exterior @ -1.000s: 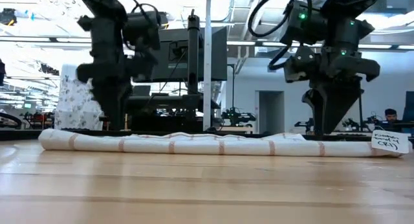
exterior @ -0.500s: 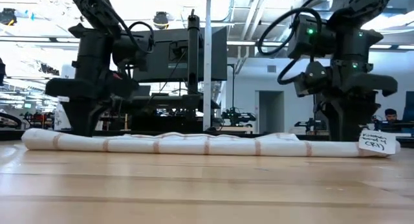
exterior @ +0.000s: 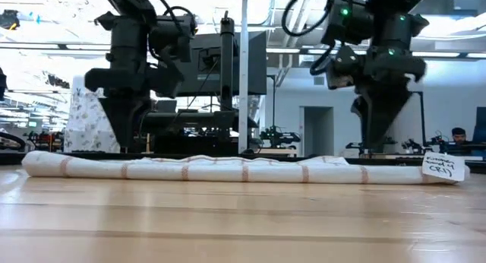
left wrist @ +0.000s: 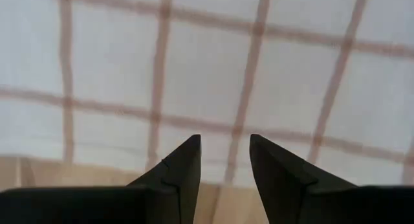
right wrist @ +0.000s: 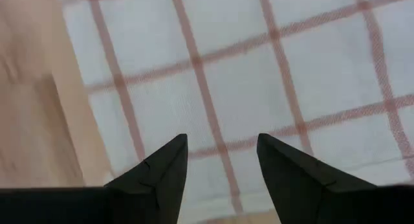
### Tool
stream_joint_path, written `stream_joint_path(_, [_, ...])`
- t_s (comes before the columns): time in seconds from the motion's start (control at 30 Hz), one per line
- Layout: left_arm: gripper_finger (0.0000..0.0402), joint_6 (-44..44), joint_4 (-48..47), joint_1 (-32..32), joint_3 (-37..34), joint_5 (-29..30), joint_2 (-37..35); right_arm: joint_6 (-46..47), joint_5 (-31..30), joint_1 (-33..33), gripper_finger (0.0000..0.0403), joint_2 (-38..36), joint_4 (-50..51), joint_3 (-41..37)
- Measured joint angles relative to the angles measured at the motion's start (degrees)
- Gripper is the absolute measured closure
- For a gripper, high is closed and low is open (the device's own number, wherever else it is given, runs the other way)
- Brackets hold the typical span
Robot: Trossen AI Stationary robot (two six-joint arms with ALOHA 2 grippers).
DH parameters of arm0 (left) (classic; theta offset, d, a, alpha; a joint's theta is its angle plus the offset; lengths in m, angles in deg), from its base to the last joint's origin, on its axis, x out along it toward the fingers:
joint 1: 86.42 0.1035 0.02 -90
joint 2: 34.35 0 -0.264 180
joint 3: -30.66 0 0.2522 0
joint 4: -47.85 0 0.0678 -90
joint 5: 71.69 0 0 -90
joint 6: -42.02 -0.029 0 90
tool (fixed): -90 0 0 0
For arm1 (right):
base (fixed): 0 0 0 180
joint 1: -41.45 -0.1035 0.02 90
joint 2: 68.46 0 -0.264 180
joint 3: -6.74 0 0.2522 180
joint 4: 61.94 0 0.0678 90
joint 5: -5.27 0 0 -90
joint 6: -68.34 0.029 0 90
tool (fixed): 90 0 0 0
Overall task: Roll towel
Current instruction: Roll the white towel
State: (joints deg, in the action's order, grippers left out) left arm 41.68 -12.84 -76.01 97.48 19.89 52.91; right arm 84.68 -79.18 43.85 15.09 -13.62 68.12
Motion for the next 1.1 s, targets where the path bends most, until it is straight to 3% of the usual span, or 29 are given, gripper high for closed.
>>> stream_joint_path(0.17, [0.0284,-4.8,9.3,4.1,0.0,4.2,0.2,12.3,0.5,-2.1,0.0223,0.1,-2.8,0.0])
stream_joint_path(0.37, [0.0284,-9.4,19.4,11.7,-0.9,4.4,0.2,27.1,0.1,-7.9,0.0223,0.2,-7.2,-0.1])
stream_joint_path(0.63, [0.0284,-9.7,20.2,18.2,-7.9,-2.9,0.2,40.4,-9.0,-12.1,0.0223,0.2,-3.7,-0.1])
stream_joint_path(0.83, [0.0284,-7.1,22.0,16.7,-12.5,-2.8,-0.1,38.9,-10.2,-10.7,0.0223,5.4,-2.3,-0.1])
stream_joint_path(1.1, [0.0284,6.1,18.4,11.5,-14.1,-2.3,-0.2,25.9,-9.9,-5.7,0.0223,11.4,-2.5,0.2])
